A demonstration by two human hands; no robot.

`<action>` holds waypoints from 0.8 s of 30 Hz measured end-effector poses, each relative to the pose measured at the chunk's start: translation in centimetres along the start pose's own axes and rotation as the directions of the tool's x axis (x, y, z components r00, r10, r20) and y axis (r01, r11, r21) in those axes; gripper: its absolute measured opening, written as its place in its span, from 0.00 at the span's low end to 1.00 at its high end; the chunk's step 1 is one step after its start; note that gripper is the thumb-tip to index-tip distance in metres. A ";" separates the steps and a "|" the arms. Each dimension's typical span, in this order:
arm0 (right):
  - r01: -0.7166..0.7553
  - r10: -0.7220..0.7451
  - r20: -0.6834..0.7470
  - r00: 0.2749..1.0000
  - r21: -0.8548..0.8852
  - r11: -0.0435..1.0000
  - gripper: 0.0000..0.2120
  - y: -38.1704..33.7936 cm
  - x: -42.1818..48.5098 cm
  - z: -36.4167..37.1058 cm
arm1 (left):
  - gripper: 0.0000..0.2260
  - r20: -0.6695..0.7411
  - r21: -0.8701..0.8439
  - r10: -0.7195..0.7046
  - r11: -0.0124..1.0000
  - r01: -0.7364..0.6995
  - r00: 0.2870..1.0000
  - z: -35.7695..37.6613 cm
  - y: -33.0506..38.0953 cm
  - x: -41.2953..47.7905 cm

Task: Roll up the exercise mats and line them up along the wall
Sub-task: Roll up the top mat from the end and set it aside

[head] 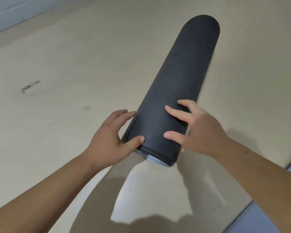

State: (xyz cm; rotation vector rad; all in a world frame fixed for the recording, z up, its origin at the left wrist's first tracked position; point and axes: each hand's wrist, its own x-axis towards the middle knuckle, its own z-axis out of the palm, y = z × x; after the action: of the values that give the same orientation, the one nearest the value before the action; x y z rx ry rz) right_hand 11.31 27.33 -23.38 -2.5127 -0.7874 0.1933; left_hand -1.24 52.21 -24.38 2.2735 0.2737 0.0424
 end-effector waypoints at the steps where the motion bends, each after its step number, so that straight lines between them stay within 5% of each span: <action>1: -0.012 0.013 0.046 0.999 -0.016 1.000 0.36 0.3 -0.2 -0.3 | 0.31 -0.012 0.074 0.068 0.995 -0.067 0.998 0.5 1.0 -0.6; 4: -0.042 0.054 0.119 0.991 -0.102 0.994 0.37 0.1 -1.1 -0.4 | 0.35 -0.007 0.379 0.042 0.925 -0.036 0.999 2.3 3.8 -1.0; 7: -0.023 0.034 0.029 0.999 -0.314 0.949 0.34 -1.3 -1.5 1.3 | 0.39 -0.043 0.579 -0.047 0.813 0.063 0.998 3.0 4.4 0.4; 11: 0.003 -0.029 -0.091 0.995 -0.275 0.961 0.29 -3.2 -1.3 4.2 | 0.35 -0.051 0.262 -0.182 0.946 0.189 0.982 1.8 0.6 0.4; 15: 0.106 -0.111 -0.028 0.993 -0.140 0.984 0.27 -3.4 -0.9 5.1 | 0.37 -0.039 -0.086 -0.286 0.956 0.282 0.957 1.5 -2.8 -0.4; 24: 0.095 -0.098 -0.013 0.995 -0.150 0.984 0.26 -3.9 -0.5 6.5 | 0.37 -0.083 -0.168 -0.308 0.942 0.291 0.948 2.4 -4.4 -0.7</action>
State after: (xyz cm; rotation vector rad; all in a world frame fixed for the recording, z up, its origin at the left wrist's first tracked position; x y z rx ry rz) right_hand 7.17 32.46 -27.06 -2.6030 -0.9452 0.0774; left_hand -2.46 53.05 -29.24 2.0567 0.6502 0.0265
